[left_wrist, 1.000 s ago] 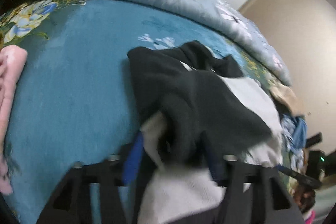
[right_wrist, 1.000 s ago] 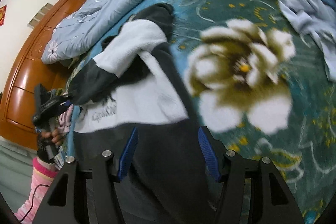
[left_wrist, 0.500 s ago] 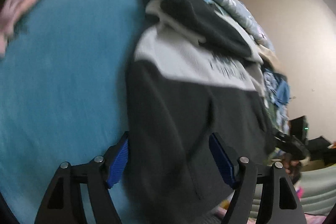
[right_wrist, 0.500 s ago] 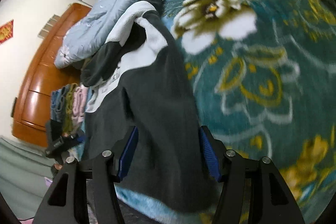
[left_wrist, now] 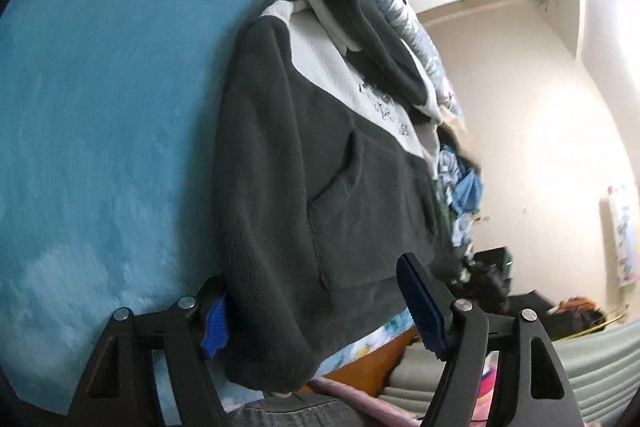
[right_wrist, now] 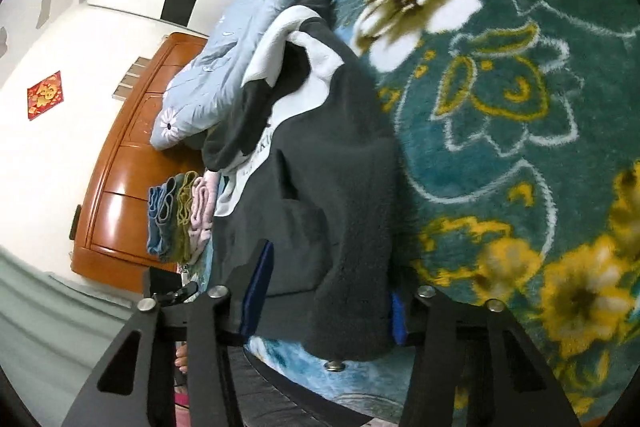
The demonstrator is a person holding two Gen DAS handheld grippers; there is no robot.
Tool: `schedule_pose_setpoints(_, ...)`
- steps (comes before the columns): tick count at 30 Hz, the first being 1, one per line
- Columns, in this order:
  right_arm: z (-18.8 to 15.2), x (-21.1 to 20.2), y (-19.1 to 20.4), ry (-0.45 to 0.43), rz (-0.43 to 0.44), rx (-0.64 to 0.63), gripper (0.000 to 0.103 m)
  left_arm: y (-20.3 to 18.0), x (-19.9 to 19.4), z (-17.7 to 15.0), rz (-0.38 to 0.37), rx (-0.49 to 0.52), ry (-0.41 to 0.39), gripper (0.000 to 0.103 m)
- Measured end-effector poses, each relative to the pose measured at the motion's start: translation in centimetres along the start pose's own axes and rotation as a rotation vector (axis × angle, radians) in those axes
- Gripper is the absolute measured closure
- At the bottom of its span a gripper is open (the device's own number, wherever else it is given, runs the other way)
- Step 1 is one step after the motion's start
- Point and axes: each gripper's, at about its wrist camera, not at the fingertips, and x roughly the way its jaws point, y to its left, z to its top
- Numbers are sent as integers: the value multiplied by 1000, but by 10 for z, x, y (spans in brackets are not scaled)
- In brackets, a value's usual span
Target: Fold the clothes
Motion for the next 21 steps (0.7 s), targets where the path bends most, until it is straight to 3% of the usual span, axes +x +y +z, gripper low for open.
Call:
schedule_pose_setpoints(1, 0, 1, -2, 2, -12, 11, 71, 0, 0, -1, 1, -7, -13, 29)
schedule_pose_setpoints(3, -2, 0, -8, 6, -25, 28, 80, 1, 0, -1, 37, -19, -36, 46)
schedule_pose_setpoints(5, -5, -4, -10, 7, -33, 31, 83, 4, -1, -3, 96, -25, -47, 89)
schedule_pose_setpoints(8, -6, -8, -3, 9, -15, 8, 84, 6, -2, -7, 103, -24, -71, 91)
schedule_pose_setpoints(10, -6, -10, 1, 11, 7, -7, 84, 6, -10, -8, 57, -26, -95, 92)
schedule_pose_setpoints(13, 4, -13, 7, -4, 115, 1, 84, 3, -24, -1, -42, -51, -123, 93)
schedule_pose_setpoints(17, 37, -14, 22, -46, 246, 2, 84, -17, -36, 29, -189, -60, -148, 93)
schedule_pose_setpoints(21, 69, -14, 36, -88, 377, 3, 84, -38, -41, 83, -312, -77, -186, 93)
